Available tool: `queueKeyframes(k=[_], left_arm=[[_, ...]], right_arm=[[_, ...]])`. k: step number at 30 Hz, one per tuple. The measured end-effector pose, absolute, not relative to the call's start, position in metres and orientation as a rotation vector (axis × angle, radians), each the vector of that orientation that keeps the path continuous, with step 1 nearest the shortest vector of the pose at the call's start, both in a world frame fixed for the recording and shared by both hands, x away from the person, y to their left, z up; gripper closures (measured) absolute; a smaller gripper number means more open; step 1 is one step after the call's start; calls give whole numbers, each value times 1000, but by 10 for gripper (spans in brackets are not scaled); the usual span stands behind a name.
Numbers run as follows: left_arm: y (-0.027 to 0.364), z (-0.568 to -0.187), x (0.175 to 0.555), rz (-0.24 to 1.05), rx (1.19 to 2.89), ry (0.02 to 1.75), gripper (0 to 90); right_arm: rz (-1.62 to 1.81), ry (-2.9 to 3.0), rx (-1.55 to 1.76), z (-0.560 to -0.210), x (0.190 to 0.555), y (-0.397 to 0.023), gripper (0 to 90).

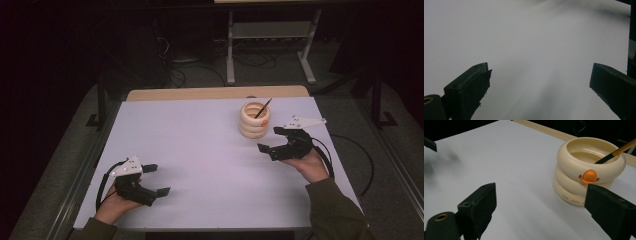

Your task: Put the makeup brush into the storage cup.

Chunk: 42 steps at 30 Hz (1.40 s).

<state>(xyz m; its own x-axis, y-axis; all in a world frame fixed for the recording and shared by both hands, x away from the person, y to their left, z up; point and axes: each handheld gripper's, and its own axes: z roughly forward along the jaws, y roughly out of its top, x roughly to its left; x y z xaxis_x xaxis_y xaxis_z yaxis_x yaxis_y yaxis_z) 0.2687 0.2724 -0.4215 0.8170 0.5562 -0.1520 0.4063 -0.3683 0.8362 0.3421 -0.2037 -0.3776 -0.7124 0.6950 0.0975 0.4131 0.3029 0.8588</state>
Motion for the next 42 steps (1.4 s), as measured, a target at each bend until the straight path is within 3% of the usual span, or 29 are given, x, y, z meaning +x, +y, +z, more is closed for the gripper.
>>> queueKeyframes(k=[15, 42], left_arm=[[273, -420, 268, 194, 2022, 703, 25], [275, -420, 268, 200, 2006, 705, 25]], right_arm=[[1374, 2299, 987, -380, 320, -209, 84], [1325, 2351, 1015, -416, 282, -222, 81]])
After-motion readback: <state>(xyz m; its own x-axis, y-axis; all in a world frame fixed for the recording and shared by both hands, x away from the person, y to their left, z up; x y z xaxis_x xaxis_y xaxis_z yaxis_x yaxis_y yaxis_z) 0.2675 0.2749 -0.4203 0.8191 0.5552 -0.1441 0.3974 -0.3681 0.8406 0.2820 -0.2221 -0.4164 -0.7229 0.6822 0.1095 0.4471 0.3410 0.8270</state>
